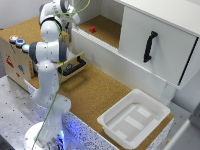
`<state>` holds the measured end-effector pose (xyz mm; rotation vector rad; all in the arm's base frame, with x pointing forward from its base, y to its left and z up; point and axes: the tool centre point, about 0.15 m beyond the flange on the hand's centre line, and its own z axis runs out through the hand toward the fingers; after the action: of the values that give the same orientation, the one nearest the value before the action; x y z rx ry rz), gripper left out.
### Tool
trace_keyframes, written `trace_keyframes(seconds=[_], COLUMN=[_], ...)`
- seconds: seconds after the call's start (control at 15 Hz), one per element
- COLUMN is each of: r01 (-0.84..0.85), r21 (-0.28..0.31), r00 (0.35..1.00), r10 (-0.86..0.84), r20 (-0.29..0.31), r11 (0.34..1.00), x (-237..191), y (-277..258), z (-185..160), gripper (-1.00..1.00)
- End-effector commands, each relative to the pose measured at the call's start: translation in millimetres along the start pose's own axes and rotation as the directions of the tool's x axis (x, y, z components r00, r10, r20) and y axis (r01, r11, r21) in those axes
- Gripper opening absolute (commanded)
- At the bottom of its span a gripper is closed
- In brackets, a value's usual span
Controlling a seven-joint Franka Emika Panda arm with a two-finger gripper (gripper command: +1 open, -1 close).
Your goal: Toggle the blue light switch to turn on the blue light
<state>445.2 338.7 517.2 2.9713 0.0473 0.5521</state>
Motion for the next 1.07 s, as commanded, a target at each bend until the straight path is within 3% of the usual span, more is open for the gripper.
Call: trace_keyframes(seconds=[0.0, 0.27, 0.33, 0.53, 0.67, 0.8, 0.87, 0.93, 1.0], r01=[0.035, 0.296, 0.383, 0.606, 0.698, 0.735, 0.759, 0.783, 0.807], r21=[0.184, 0.350, 0.358, 0.342, 0.336, 0.348, 0.355, 0.348, 0.305], r00=[0.998, 0.947, 0.912, 0.774, 0.680, 0.615, 0.580, 0.548, 0.521], r10=[-0.025, -0.320, -0.411, -0.632, -0.733, -0.788, -0.814, -0.837, -0.853], r20=[-0.055, 0.010, 0.003, -0.044, -0.032, 0.021, 0.011, 0.008, 0.035], r11=[0.982, 0.889, 0.852, 0.718, 0.633, 0.582, 0.546, 0.516, 0.506], x=[-63, -57, -60, -84, -100, -114, -123, -132, -141], y=[25, 13, 0, -27, -33, -29, -29, -31, -34], z=[3, 18, 11, -33, -42, -22, -25, -34, -40], gripper=[1.00, 1.00, 1.00, 1.00, 1.00, 1.00, 1.00, 1.00, 1.00])
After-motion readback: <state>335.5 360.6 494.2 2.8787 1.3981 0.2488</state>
